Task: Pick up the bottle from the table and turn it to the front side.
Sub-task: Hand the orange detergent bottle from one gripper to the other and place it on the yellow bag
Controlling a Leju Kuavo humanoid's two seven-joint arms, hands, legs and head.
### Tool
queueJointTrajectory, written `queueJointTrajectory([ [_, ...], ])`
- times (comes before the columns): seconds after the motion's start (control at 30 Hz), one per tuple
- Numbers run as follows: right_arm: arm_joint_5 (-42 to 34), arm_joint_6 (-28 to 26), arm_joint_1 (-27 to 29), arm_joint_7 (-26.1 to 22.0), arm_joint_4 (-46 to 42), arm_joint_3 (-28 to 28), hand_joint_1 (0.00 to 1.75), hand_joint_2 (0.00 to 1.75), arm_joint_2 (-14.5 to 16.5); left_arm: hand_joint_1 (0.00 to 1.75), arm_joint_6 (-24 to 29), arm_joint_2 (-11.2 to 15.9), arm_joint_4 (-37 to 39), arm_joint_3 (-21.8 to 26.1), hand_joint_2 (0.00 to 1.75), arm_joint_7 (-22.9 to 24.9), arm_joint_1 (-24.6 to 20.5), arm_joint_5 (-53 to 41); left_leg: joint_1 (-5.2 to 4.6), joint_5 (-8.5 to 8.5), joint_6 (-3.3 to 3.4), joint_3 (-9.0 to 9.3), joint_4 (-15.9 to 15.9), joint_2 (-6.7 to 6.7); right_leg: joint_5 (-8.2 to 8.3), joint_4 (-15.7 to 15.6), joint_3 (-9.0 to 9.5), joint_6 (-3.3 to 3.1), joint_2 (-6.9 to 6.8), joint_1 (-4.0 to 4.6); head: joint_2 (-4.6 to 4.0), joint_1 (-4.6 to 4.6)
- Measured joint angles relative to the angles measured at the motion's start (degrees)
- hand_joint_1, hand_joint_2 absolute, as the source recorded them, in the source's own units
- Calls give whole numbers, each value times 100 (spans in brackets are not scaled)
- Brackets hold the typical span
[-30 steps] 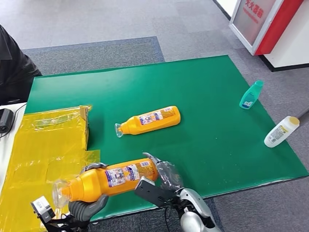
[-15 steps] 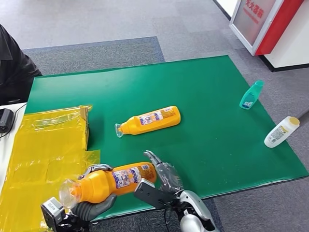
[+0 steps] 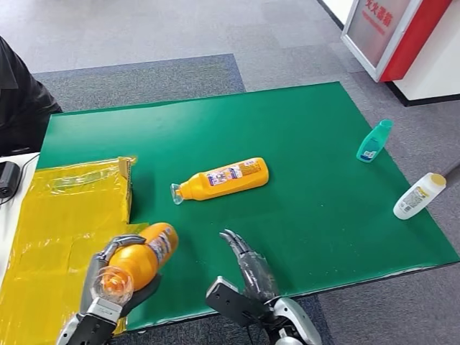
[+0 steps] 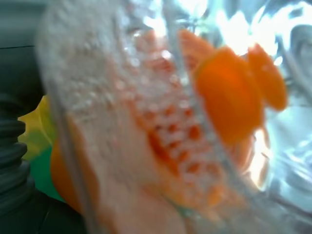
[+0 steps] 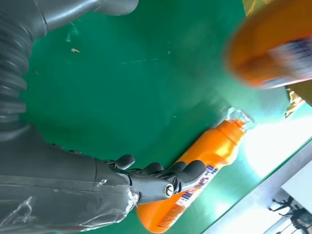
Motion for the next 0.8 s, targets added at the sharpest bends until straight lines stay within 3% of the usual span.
queueJointTrajectory([
  [0.27, 84, -9, 563, 75, -504, -92, 0, 175, -5, 175, 1531, -10, -436, 782, 175, 635, -19, -2583, 2, 0, 0, 1, 0, 0, -1, 0, -8, 0, 0, 2, 0, 1],
  [0.5, -9, 66, 790, 91, -710, -188, 0, 175, -10, 175, 1978, 50, -495, 1116, 175, 1288, -25, -3756, 1, -1, 0, 1, 0, 0, -1, 0, -19, 0, 0, 1, 0, 0],
  [0.7, -45, 94, 895, 84, -729, -256, 0, 175, -12, 175, 2066, 127, -490, 1231, 175, 1525, -30, -4145, 1, 0, 0, 1, 0, 0, -1, 0, -18, 0, 0, 1, 0, 0],
  [0.8, -104, 150, 930, 73, -734, -269, 0, 175, -14, 175, 2119, 276, -434, 1246, 175, 2038, -73, -4596, 2, 0, 0, 1, 0, 0, -3, 0, -23, -1, 0, 2, 0, 1],
])
